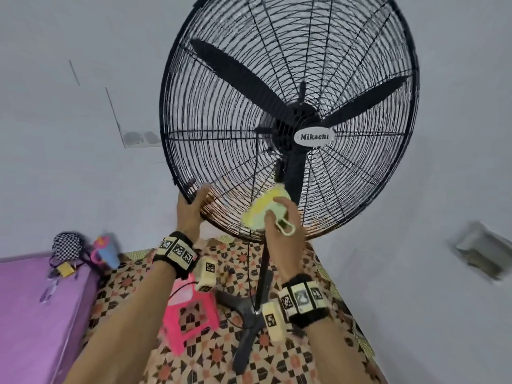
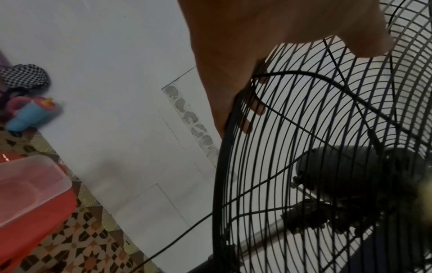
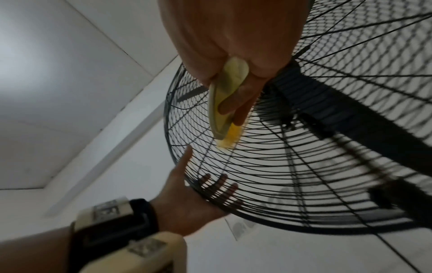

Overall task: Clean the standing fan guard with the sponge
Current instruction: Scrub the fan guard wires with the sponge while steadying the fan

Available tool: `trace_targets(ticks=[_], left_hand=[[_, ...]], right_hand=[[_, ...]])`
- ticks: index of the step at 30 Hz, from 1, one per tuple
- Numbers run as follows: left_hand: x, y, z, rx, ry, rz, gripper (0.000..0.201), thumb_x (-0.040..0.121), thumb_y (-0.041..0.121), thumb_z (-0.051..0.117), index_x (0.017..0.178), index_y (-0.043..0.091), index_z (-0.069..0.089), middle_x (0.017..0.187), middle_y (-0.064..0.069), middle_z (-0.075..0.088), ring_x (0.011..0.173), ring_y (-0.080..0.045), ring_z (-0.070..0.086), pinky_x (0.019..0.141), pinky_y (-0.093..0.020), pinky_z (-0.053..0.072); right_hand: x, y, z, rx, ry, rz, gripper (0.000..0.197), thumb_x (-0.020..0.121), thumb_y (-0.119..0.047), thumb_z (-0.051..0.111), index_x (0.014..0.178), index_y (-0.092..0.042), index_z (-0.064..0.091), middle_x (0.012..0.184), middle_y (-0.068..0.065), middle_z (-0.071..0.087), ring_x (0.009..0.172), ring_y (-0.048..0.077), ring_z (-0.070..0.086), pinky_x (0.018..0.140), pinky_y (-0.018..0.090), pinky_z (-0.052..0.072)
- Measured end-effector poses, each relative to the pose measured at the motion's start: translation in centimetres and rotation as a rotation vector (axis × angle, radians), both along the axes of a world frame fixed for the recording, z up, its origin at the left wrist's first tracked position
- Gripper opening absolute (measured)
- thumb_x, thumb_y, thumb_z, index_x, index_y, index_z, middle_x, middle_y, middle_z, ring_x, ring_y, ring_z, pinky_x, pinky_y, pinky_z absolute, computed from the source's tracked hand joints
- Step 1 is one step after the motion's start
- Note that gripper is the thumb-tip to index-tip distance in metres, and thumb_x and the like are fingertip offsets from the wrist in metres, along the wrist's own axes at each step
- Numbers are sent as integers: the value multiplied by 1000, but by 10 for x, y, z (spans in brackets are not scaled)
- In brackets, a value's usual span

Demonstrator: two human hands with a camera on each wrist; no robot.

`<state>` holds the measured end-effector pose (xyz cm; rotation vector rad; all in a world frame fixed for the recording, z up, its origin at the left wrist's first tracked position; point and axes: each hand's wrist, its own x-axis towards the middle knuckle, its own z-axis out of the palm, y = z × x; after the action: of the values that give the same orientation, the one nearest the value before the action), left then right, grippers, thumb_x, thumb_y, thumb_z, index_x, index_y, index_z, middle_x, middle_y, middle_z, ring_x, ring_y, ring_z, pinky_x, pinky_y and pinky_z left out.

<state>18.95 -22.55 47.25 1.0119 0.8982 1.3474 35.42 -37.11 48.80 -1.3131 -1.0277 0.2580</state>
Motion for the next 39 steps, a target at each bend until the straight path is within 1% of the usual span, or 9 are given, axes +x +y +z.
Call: trace_targets(ticks=[5,10,14,17,22,25,30,35,39], left_hand=[[-2,-2,8,6,-4,-7,82,83,53,83,149,22,45,139,1,64,123,-21,66,100,-64,53],[-4,1,5,2,-3,-24,70,88,46,78,147,24,47,135,5,66,126,-21,64,101,-65,53],[5,-6,0,-33,-3,34,56,99,37,68,145,25,39,125,18,57,116,-7,60,108,-52,45],[13,-16,-8,-2,64,69,91,87,53,80,155,26,27,140,12,49,136,-18,47,117,-55,38],[17,-21,-6,6,168,99,119,73,66,83,160,19,18,146,11,33,137,-12,36,122,-54,33],[16,-25,-3,-10,180,108,119,77,66,82,162,21,13,159,3,33,146,-22,36,122,-58,31],[11,-27,3,-133,270,9,136,76,71,78,164,28,-16,175,-1,0,155,-38,23,105,-68,40],[1,-20,0,-163,409,-83,148,66,90,70,157,34,-33,175,-7,5,155,-40,25,113,-77,27],[1,-20,-3,-167,409,-127,154,58,96,68,154,35,-36,175,-8,6,155,-40,25,114,-78,26]], right_hand=[[-13,23,5,60,-83,81,17,102,-14,63,116,-22,62,78,3,68,61,13,62,56,21,48],[7,10,-28,-97,75,-174,14,96,-1,64,103,-13,58,77,3,67,52,-2,58,43,11,39],[-1,8,8,-23,3,37,21,98,-6,65,116,-12,56,81,2,66,54,0,59,46,11,40],[-5,19,25,38,-180,117,23,100,-14,64,121,-19,55,87,1,67,62,7,62,56,15,44],[19,21,0,-57,-110,-66,19,95,-4,64,105,-18,55,85,7,69,70,23,74,47,21,54],[17,15,11,-43,-107,6,17,98,-8,65,109,-16,55,88,3,68,71,16,74,50,35,61],[7,32,37,25,-219,29,13,101,-13,63,111,-14,56,82,-1,67,61,3,67,47,17,48],[24,28,5,-70,-183,-182,18,95,-7,62,90,-17,48,69,-4,61,53,6,61,38,31,47],[20,28,29,5,-193,-38,15,99,-17,66,95,-15,52,73,-1,65,54,8,63,43,28,50]])
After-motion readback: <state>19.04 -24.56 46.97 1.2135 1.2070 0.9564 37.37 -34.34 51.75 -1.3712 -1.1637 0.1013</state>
